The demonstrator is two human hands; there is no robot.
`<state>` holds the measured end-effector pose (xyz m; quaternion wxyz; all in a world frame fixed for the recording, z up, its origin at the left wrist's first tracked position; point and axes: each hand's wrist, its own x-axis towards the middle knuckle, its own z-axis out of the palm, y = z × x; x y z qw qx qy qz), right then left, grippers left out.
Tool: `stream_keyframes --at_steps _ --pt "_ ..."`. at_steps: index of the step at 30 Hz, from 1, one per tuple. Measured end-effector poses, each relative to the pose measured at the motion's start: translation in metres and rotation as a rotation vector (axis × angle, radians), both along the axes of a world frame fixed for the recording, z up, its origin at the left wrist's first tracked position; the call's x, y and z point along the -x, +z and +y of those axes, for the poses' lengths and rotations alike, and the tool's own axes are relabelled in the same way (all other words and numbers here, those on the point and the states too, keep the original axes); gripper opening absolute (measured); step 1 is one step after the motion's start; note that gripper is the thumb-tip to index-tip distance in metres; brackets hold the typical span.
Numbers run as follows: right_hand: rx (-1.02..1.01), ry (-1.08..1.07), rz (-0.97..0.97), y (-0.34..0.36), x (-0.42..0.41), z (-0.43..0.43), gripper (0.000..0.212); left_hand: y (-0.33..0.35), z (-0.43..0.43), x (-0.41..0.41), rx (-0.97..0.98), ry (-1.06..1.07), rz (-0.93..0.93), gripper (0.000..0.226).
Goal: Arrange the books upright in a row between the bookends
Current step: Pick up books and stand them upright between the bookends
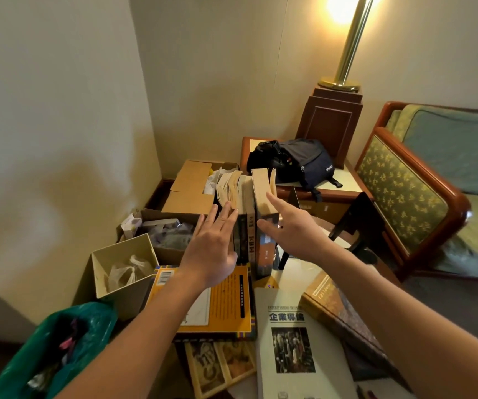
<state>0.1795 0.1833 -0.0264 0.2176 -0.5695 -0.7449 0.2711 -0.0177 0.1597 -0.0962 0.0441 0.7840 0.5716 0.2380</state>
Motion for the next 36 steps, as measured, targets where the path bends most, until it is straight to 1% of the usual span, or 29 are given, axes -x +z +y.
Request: stream_keyframes --at_steps 2,5,8,12,15,18,22,25,27,29,33,36 --pt "-0.031 0.032 -0.03 -0.002 -0.004 -0.01 0.071 -0.001 -0.005 -0.002 0.007 0.0 0.007 0.085" --pt "-0.068 0.06 -0.068 -0.006 -0.011 -0.026 0.074 -0.003 -0.014 -0.004 0.03 0.001 0.0 0.086" --pt "-0.086 0.056 -0.103 -0.012 -0.022 -0.044 0.075 -0.007 -0.026 -0.008 0.066 0.003 -0.02 0.086" --pt "-0.108 0.058 -0.199 -0.02 -0.041 -0.078 0.073 -0.014 -0.045 -0.015 0.128 0.019 -0.038 0.084" --pt "-0.077 0.017 -0.223 -0.038 -0.061 -0.103 0.069 -0.026 -0.065 -0.02 0.184 0.031 -0.065 0.083" --pt "-0.017 -0.025 -0.208 -0.064 -0.081 -0.126 0.067 -0.043 -0.09 -0.026 0.287 0.044 -0.092 0.079" --pt "-0.018 -0.041 -0.242 -0.085 -0.107 -0.147 0.06 -0.059 -0.119 -0.038 0.384 0.044 -0.134 0.073" --pt "-0.002 -0.101 -0.33 -0.093 -0.128 -0.153 0.064 -0.066 -0.137 -0.06 0.413 0.005 -0.151 0.071" --pt "0.024 -0.11 -0.398 -0.097 -0.14 -0.158 0.065 -0.069 -0.145 -0.078 0.424 -0.032 -0.11 0.07" --pt "0.036 -0.115 -0.425 -0.101 -0.15 -0.162 0.064 -0.07 -0.148 -0.095 0.433 -0.066 -0.09 0.069" --pt "0.066 -0.174 -0.386 -0.108 -0.17 -0.166 0.059 -0.073 -0.145 -0.125 0.492 -0.104 -0.14 0.069" --pt "0.077 -0.21 -0.377 -0.113 -0.185 -0.165 0.057 -0.076 -0.14 -0.143 0.543 -0.089 -0.168 0.073"
